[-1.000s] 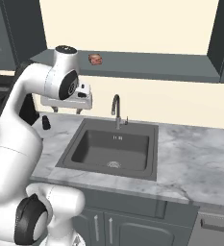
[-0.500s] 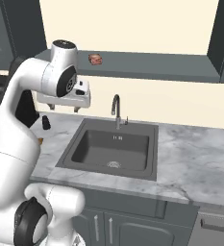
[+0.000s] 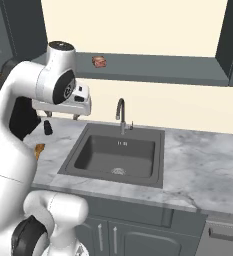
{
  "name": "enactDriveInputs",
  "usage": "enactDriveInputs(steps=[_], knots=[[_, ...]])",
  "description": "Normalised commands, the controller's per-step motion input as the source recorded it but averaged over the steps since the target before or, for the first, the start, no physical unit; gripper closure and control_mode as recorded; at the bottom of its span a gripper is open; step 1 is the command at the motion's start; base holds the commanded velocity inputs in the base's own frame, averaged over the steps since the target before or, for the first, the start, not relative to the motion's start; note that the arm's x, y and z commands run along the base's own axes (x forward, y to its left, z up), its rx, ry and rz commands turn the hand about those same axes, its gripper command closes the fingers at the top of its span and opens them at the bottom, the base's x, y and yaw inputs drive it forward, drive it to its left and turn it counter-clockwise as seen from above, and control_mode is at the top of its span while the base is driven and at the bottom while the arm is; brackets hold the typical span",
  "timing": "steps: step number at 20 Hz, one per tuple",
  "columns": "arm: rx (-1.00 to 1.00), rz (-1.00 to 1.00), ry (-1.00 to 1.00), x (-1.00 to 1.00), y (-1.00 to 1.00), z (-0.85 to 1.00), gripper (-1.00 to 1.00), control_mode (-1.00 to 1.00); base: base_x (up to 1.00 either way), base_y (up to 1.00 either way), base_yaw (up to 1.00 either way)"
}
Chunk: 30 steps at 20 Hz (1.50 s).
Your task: Open the cabinet. Pick the bar soap and place it next to the sink. Then close the cabinet.
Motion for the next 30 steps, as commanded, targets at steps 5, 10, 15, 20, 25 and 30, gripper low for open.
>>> enactDriveInputs(steps=[5, 10, 15, 20, 25, 30], knots=[[0.0, -0.13, -0.09, -0.48, 0.02, 0.03, -1.0, -1.0, 0.0, 0.0, 0.0], [-0.04, -0.05, -0.11, -0.06, 0.0, 0.22, -1.0, -1.0, 0.0, 0.0, 0.0], [0.0, 0.0, -0.21, 0.32, 0.0, 0.44, -1.0, -1.0, 0.0, 0.0, 0.0], [0.0, 0.0, -0.1, 0.21, 0.0, 0.72, -1.0, -1.0, 0.0, 0.0, 0.0], [-0.01, 0.0, -0.01, 0.18, 0.0, 0.49, -1.0, -1.0, 0.0, 0.0, 0.0], [0.0, 0.02, 0.0, 0.46, -0.01, 0.24, -1.0, -1.0, 0.0, 0.0, 0.0]])
